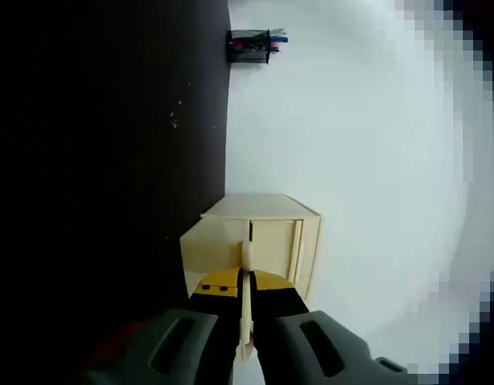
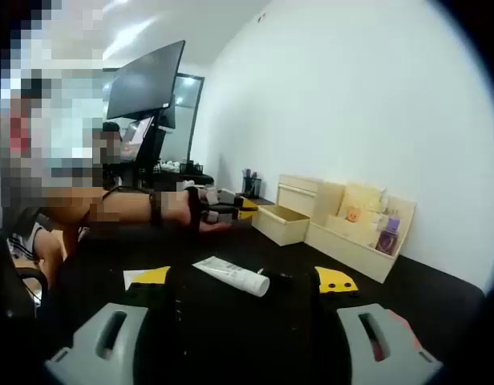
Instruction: Open the drawer, pick up the cosmetic bottles from the table one by one, place them into the drawer, release the gripper, close the drawer, and move the gripper away
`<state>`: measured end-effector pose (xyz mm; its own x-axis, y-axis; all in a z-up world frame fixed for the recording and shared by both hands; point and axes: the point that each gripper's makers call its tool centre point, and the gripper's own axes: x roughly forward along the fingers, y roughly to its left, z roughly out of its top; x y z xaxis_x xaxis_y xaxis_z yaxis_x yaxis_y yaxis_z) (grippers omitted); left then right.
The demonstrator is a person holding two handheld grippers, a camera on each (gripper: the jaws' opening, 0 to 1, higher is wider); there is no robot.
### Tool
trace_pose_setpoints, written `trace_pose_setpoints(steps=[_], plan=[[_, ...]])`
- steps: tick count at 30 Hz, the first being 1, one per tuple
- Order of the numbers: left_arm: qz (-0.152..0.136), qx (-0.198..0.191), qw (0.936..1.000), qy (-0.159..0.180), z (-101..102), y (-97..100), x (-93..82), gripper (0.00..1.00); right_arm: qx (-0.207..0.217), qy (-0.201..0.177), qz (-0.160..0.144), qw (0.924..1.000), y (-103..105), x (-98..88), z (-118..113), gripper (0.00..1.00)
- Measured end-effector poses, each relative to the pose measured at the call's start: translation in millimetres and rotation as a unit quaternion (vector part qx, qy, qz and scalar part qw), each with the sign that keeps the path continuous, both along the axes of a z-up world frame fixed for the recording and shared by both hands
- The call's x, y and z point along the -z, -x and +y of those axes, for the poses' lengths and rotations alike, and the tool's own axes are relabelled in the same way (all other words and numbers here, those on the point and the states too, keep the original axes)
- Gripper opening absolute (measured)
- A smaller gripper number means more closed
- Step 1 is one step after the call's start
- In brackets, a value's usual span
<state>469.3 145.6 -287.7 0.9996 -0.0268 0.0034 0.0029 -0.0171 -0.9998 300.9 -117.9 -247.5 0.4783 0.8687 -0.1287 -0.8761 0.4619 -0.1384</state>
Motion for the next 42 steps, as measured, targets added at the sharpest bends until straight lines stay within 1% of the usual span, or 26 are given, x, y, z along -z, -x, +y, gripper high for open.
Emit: trace_pose_setpoints(steps=[6,11,26,34,37,41,42], plan=[[-0.001,0.003,1.0000,-0.006,-2.5,13.0,-0.7,0.08,0.000,0.002,-0.003,1.0000,2.0,0.4,0.4,0.63],[-0.002,0.005,0.9999,-0.011,-4.0,23.0,-1.1,0.08,0.004,0.001,-0.003,1.0000,-2.1,-1.7,-2.9,0.63],[-0.003,0.024,0.9995,-0.019,-2.4,43.4,1.0,0.08,0.006,0.009,-0.002,0.9999,-7.6,-0.8,-4.4,0.63],[-0.002,0.041,0.9987,-0.030,-4.3,55.6,0.2,0.08,0.006,0.011,-0.003,0.9999,-2.8,1.5,-2.0,0.63],[-0.002,0.044,0.9986,-0.030,-0.2,58.0,1.7,0.08,0.005,0.012,-0.004,0.9999,-2.9,1.8,-1.9,0.63],[-0.003,0.049,0.9984,-0.029,-2.4,66.6,2.9,0.08,0.004,0.014,-0.004,0.9999,-1.9,2.2,-2.3,0.63],[-0.002,0.051,0.9983,-0.030,-1.4,66.1,2.7,0.08,0.003,0.014,-0.004,0.9999,-2.2,2.2,-2.8,0.63]])
